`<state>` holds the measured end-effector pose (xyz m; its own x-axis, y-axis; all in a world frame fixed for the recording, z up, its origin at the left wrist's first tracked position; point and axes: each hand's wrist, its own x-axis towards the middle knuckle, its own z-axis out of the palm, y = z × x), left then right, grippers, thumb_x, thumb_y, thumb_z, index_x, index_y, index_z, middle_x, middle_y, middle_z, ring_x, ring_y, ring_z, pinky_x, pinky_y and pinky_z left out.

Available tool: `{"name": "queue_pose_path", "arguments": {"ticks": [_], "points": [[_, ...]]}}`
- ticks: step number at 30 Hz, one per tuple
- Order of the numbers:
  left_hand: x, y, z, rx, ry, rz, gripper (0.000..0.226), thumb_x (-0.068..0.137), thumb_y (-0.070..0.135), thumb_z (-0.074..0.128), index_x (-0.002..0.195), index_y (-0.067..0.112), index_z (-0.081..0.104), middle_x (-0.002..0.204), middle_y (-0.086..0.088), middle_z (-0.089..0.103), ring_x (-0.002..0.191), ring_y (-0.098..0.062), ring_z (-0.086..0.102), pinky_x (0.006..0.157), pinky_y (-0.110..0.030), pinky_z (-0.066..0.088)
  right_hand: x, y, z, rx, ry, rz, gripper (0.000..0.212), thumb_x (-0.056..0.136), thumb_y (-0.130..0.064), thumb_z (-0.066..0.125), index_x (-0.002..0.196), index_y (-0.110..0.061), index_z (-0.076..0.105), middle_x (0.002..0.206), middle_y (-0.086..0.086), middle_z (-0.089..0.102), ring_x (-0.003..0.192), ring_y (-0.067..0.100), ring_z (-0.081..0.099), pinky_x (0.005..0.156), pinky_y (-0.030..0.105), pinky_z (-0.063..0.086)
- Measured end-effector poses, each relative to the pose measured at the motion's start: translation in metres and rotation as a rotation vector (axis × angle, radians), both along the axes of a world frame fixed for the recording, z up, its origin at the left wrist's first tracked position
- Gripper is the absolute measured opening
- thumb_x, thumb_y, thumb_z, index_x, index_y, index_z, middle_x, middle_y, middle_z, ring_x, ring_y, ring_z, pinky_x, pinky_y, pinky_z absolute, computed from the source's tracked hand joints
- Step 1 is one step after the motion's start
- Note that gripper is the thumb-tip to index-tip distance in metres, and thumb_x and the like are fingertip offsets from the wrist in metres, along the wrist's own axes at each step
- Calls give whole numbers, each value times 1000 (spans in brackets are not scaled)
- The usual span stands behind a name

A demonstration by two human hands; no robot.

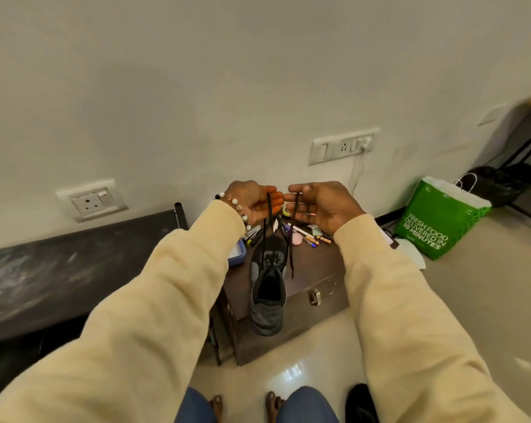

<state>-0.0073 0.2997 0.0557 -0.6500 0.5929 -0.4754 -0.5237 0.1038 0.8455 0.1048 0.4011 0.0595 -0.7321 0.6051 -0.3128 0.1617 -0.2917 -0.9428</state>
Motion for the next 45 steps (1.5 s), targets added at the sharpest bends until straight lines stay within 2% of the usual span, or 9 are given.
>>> {"name": "queue_pose_path", "arguments": {"ticks": [3,8,16,22,32,35,38,42,45], "points": [[9,-2,27,67,91,15,28,99,-6,33,105,-2,61,85,-14,67,75,-23,66,68,-31,57,6,-1,26,43,54,-10,31,96,-1,33,108,0,62,94,14,69,80,25,66,84,39,54],[17,-1,59,43,299,-6,12,91,-1,59,101,1,64,91,-11,71,79,-19,69,73,-29,58,11,-2,56,284,59,0,23,87,5,57,108,-3,62,94,14,72,78,21,70,79,36,57],[22,3,80,-74,663,34,30,90,25,67,114,8,66,87,-6,70,64,-15,61,55,-23,52,0,-9,80,570,62,-195,15,87,-22,68,96,-9,69,73,5,65,55,12,51,49,23,43],[19,5,83,-135,845,7,34,85,32,71,114,13,70,113,-7,67,94,-24,63,54,-23,49,-3,-10,89,593,130,-242,26,83,-22,72,103,-6,71,94,3,65,74,15,55,52,23,44],[12,10,85,-32,911,-151,17,89,11,66,103,4,72,94,-9,73,74,-14,69,59,-14,52,-9,-12,104,683,154,-86,20,83,-14,72,101,-6,72,85,5,69,68,9,62,43,13,42],[10,9,84,17,919,-201,16,90,6,63,103,1,70,91,-9,72,77,-18,71,78,-27,58,-10,-10,107,750,119,-60,17,83,-13,71,99,-6,72,84,3,68,66,8,60,44,12,41],[13,5,82,12,963,-263,20,94,7,57,110,-1,67,95,-6,68,76,-9,65,62,-10,51,-12,-4,106,735,132,-96,6,84,-12,70,85,-6,71,79,1,66,63,9,58,43,12,40],[10,3,71,-55,1020,-337,22,94,10,58,113,3,68,109,-3,68,91,-19,65,86,-34,53,-12,7,98,654,152,-133,11,87,-11,65,89,-1,69,69,4,59,60,16,54,55,25,47],[4,3,64,-92,1072,-294,24,91,9,62,114,4,68,107,-10,69,86,-20,67,81,-30,56,-4,15,91,563,192,-133,8,89,-4,62,90,2,66,71,10,60,63,19,58,58,27,51]]}}
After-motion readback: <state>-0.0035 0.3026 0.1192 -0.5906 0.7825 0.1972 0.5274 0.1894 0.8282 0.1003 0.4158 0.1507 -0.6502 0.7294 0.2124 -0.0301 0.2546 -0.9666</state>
